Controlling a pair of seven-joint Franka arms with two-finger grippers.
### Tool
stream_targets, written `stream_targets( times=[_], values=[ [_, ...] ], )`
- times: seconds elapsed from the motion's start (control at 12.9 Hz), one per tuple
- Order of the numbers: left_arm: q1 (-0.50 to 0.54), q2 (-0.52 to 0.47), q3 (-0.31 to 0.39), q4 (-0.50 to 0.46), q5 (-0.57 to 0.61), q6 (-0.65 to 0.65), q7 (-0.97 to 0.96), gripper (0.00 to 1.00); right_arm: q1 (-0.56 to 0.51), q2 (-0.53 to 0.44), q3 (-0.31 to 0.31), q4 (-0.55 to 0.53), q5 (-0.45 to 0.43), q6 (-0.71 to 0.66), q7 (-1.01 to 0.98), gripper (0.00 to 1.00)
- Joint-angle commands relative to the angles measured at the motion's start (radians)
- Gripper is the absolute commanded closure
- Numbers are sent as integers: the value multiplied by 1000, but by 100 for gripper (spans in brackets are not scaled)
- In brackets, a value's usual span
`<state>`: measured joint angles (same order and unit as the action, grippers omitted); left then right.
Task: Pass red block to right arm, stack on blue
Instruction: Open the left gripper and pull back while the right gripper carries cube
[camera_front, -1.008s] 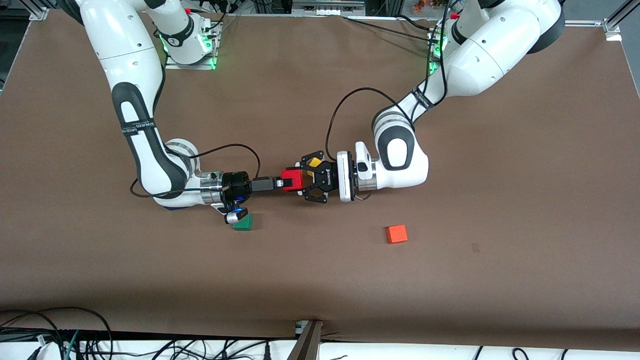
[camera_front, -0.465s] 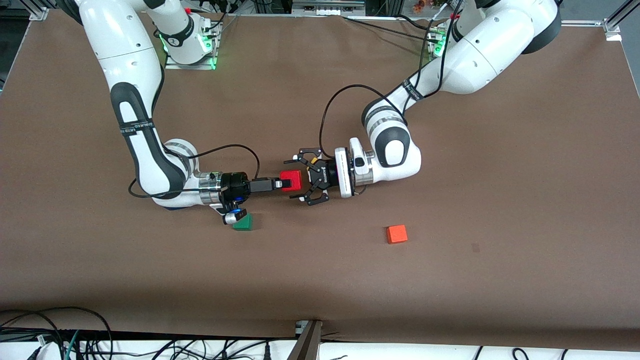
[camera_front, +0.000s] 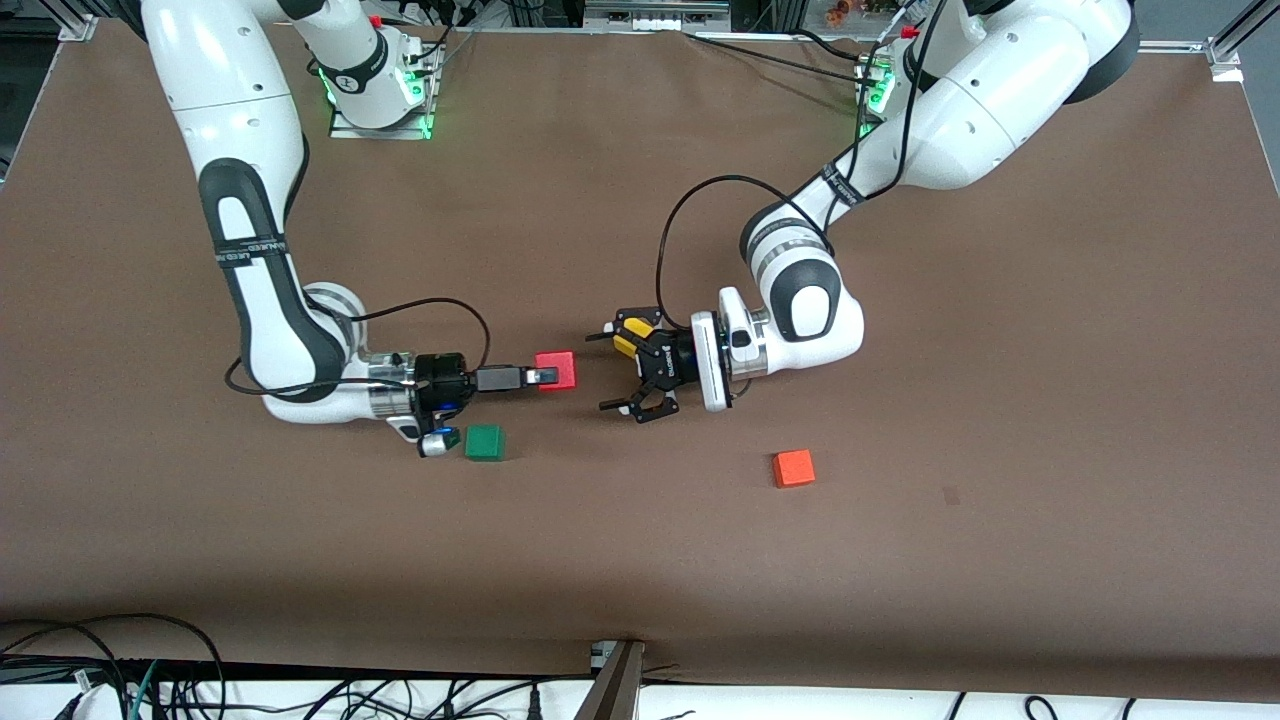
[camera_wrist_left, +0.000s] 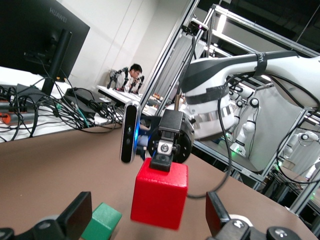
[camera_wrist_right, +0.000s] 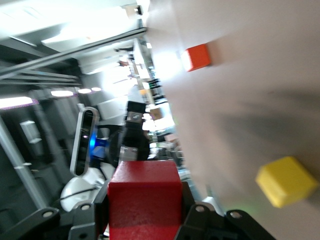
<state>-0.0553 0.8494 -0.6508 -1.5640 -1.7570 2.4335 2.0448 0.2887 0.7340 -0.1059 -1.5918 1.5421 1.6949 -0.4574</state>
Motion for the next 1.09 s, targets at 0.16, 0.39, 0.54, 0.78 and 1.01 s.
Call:
stream_targets(
  times=[0.16,0.39,0.54,0.78,1.01],
  values=[
    [64,-124,3,-108,233,1,-227,0,10,-35,-107,127,-378,8,29,93],
    [113,-153,2,-122,416,-14,-362,0,15,-62,-120,190,-734,51,120,93],
    [152,-167,5,-122,579,-72,-487,0,18,-87,-118,190,-935,71,184,93],
    [207,-173,5,-120,735,-169,-583,0,49,-119,-116,188,-1228,75,326,93],
    [239,-200,31,-107,934,-258,-733,0,72,-137,-116,164,-1393,75,440,93]
  ],
)
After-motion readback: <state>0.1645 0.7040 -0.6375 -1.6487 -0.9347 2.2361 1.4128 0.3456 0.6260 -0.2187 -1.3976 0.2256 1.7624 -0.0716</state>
